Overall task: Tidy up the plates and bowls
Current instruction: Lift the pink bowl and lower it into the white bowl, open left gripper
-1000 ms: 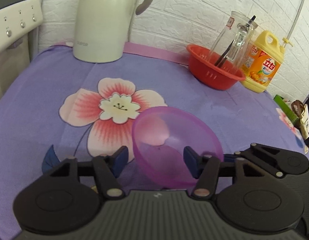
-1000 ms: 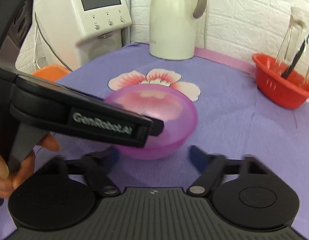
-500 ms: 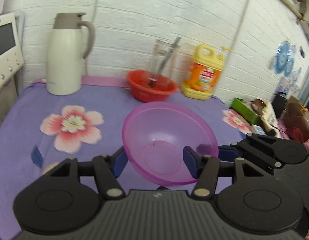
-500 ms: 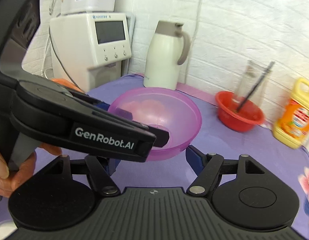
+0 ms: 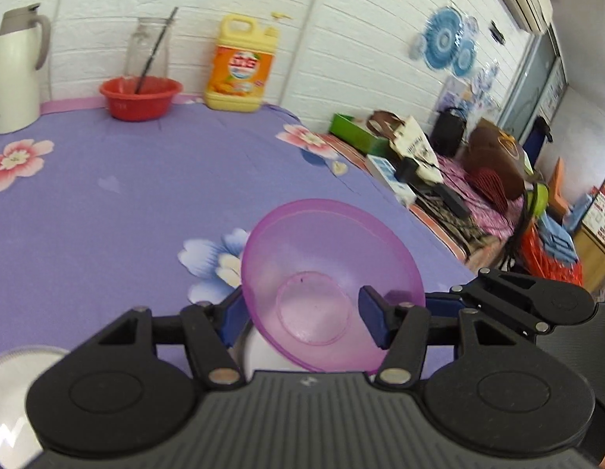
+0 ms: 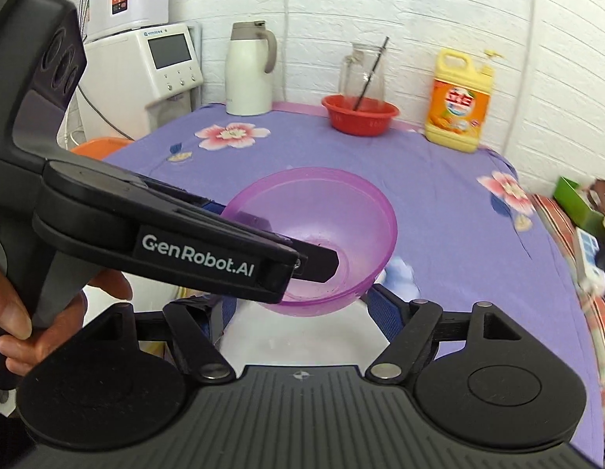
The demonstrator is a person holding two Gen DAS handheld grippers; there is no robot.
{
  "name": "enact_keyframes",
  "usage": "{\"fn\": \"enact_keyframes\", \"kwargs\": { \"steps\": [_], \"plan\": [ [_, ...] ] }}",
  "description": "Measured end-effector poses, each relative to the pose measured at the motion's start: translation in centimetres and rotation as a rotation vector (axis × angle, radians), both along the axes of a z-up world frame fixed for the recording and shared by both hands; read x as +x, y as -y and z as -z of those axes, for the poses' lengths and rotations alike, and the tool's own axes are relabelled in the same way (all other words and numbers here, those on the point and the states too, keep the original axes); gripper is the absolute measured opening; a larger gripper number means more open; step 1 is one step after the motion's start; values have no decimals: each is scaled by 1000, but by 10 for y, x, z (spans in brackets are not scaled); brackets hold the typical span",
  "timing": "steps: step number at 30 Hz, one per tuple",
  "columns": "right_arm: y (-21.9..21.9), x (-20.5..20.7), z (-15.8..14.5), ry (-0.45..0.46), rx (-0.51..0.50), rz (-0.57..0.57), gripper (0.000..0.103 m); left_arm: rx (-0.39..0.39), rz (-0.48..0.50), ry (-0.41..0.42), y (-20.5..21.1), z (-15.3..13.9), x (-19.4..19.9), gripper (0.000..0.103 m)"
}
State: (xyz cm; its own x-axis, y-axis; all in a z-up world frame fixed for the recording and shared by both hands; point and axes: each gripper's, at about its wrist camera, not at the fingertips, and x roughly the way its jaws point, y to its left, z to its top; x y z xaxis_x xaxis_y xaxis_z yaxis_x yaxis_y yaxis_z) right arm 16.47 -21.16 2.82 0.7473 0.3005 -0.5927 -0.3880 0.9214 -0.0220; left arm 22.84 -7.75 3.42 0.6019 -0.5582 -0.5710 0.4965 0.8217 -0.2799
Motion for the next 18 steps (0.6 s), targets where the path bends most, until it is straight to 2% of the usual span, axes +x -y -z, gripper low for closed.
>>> {"fn": "enact_keyframes", "kwargs": {
  "steps": [5,10,12,13,15,18],
  "plan": [
    [14,-18,18,-26,50,10,103,67,-3,-2,15,13,-15,60],
    [20,-24,30,-40,96,0,103,101,-15,-25,16,26,-15,61],
    [21,-25,31,-33,95,5,103,115,-14,-18,16,29,-14,65],
    [23,-28,32,-33,91,11,103,108,-9,-16,15,30,-15,70],
    [29,-32,33,-46,105,23,103,78,-6,-23,9,26,-15,74],
    [42,-45,33,-64,151,53,103,23,-47,14,-8,13,-20,85]
  ]
}}
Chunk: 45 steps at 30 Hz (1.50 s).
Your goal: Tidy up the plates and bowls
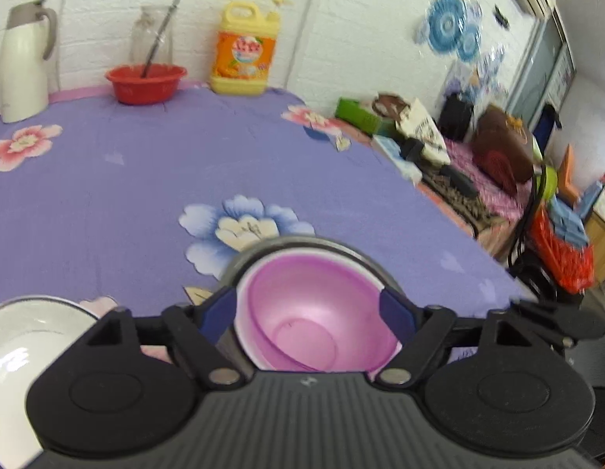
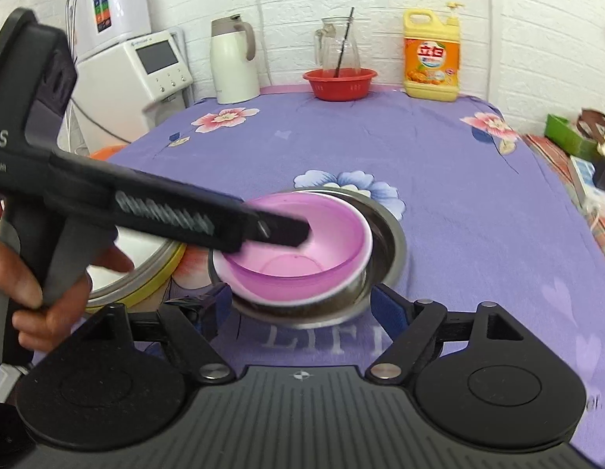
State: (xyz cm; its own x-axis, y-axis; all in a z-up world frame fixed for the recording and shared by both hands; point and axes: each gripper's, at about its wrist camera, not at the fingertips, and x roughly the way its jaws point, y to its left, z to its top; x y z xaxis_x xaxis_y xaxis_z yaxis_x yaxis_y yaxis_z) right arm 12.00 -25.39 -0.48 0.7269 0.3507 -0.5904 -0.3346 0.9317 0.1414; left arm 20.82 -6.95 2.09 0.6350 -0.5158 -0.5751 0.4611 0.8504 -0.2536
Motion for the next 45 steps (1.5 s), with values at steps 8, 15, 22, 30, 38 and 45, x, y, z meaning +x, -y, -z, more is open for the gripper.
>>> {"fn": "enact_keyframes", "kwargs": {
  "steps": [8,15,22,30,38,45],
  "plan": [
    [17,5,-4,43,107,107,103,-64,-100,-2,-26,-10,7,91],
    [13,30,10,-6,99,126,103,-43,-91,-57,-25,3,20,91],
    [17,45,25,-51,84,192,103,43,-50,-90,-8,19,38,92],
    [16,56,38,-81,83,225,103,98,-19,-122,1,34,52,92],
    [13,62,43,-81,28,250,103,121,-16,-141,2,40,61,93],
    [16,66,45,-82,13,270,103,123,-5,-144,3,40,63,94]
  ]
}}
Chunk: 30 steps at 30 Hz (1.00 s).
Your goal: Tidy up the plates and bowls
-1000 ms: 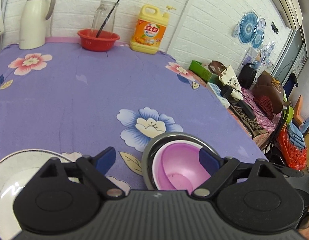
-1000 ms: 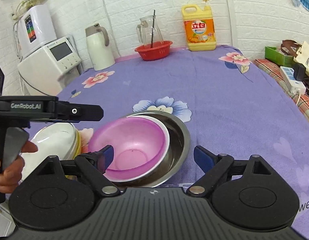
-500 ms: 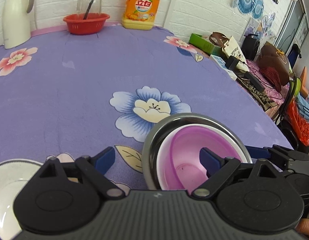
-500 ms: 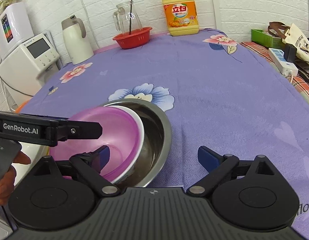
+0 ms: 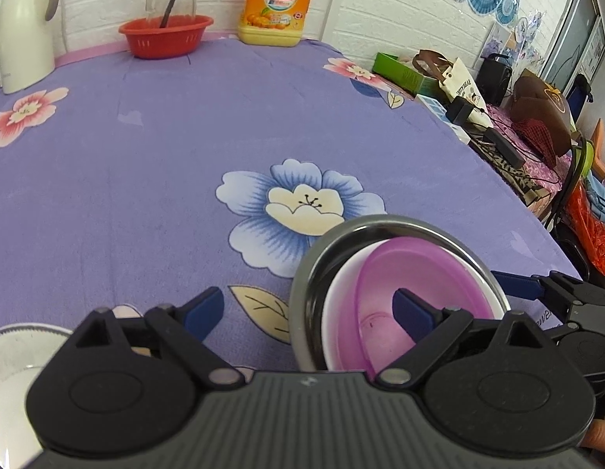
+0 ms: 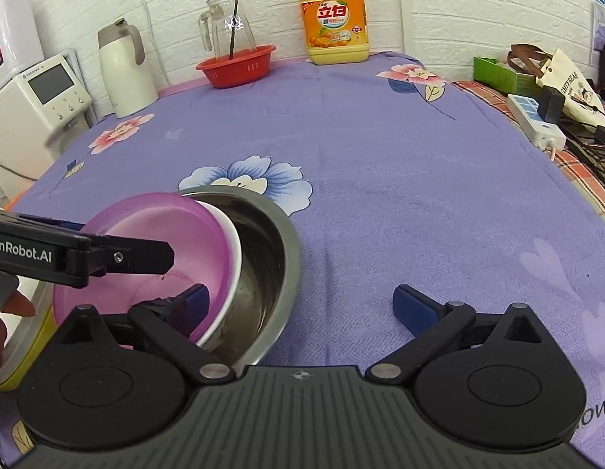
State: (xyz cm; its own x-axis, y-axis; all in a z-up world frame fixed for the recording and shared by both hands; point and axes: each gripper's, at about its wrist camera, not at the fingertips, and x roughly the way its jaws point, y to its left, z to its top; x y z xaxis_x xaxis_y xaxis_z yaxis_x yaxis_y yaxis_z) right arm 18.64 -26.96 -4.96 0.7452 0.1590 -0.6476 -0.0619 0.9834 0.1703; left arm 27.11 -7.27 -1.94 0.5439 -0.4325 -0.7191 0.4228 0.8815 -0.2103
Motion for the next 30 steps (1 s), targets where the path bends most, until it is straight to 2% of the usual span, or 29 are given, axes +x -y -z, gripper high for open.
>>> {"fn": "enact_keyframes", "kwargs": {
  "steps": [9,15,30],
  "plan": [
    [0,-2,3,31,1,5,103,23,34,-7,6,3,1,95],
    [-1,-11,8,95,11,24,103,51,44,-21,13,9,3,97],
    [-15,-6,0,-6,-13,67,103,78,26,-26,16,10,5,101]
  ]
}}
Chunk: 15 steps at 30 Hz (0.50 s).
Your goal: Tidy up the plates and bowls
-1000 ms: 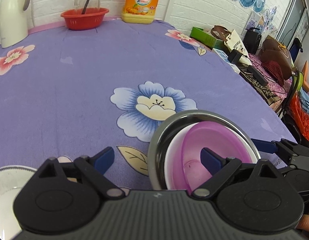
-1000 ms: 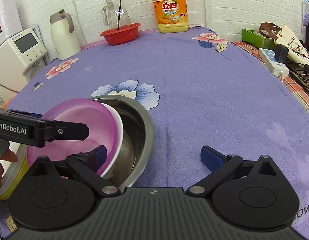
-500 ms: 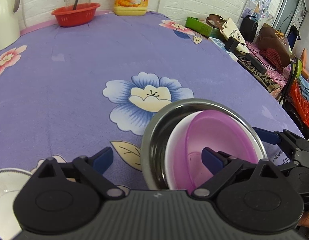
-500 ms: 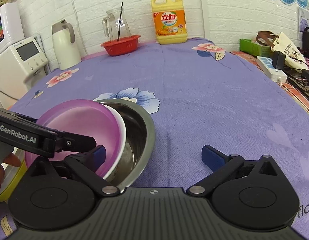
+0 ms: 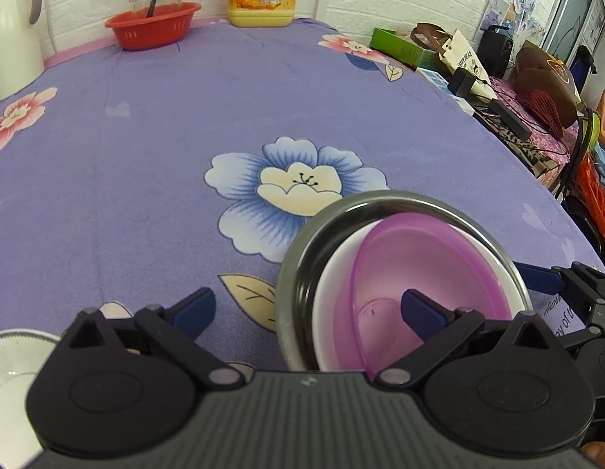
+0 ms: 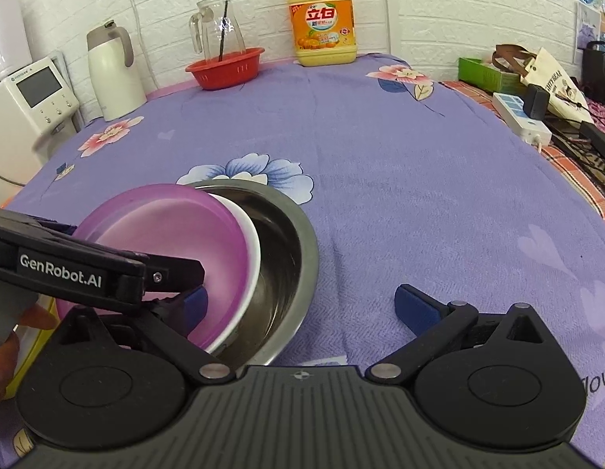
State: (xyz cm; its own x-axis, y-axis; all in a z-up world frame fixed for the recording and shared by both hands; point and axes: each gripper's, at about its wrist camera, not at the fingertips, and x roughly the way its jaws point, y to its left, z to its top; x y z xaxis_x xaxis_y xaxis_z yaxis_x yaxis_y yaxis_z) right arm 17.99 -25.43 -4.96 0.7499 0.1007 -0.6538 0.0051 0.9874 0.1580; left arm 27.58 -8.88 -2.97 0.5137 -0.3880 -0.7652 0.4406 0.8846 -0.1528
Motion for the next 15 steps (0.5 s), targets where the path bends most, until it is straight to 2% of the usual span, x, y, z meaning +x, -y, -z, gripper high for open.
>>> {"fn": "enact_keyframes", "kwargs": {
  "steps": [4,15],
  "plan": [
    [2,-6,-1,10,56,-9,103,-17,2,13,-3,-2,-2,101],
    [-10,-3,-1,24,35,-25,103,-49,16,26,-9,-5,-4,100]
  ]
}}
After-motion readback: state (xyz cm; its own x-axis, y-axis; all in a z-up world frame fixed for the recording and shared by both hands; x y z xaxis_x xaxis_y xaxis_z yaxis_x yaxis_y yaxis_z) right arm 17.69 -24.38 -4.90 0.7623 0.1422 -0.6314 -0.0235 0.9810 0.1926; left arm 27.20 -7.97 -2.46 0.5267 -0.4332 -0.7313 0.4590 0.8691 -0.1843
